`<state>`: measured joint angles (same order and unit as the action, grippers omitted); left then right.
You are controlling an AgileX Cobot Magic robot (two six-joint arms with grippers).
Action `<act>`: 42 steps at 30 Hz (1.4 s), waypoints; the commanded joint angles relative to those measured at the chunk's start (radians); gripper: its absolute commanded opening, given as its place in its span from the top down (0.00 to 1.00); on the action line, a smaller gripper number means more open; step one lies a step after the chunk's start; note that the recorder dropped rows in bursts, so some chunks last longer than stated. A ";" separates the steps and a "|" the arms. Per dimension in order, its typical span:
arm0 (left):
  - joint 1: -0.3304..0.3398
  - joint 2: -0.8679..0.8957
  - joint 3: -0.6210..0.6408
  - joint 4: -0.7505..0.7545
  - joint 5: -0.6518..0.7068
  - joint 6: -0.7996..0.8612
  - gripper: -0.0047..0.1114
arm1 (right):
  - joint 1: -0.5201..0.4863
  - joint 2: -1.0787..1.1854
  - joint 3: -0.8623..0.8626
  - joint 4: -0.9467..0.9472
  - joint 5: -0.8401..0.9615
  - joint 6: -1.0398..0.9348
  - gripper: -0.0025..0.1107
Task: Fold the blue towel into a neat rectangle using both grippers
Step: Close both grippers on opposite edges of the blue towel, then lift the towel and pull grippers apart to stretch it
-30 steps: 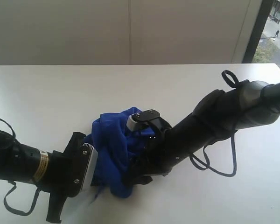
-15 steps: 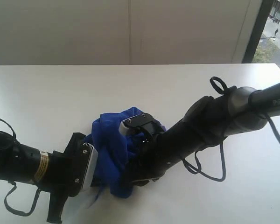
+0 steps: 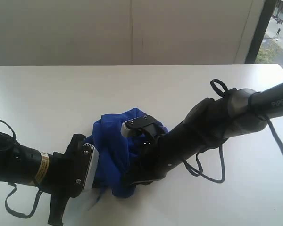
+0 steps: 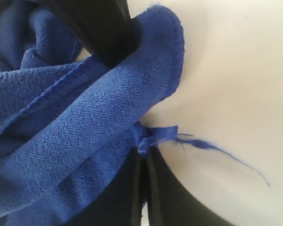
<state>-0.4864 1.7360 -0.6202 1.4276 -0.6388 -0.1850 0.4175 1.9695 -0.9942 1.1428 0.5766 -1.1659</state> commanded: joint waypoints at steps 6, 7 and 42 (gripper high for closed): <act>-0.005 -0.052 0.002 0.047 -0.003 -0.039 0.96 | -0.088 -0.184 -0.006 -0.085 -0.042 0.086 0.98; -0.005 -0.082 0.002 0.047 0.002 -0.056 0.96 | -0.112 -0.221 -0.025 -0.138 -0.042 0.132 0.98; -0.003 -0.552 -0.115 0.093 0.852 -0.125 0.96 | -0.418 -0.513 -0.418 -0.978 0.230 0.744 0.98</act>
<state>-0.4864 1.1954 -0.7180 1.5071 0.1452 -0.3061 0.0239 1.4790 -1.4022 0.2086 0.8049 -0.4526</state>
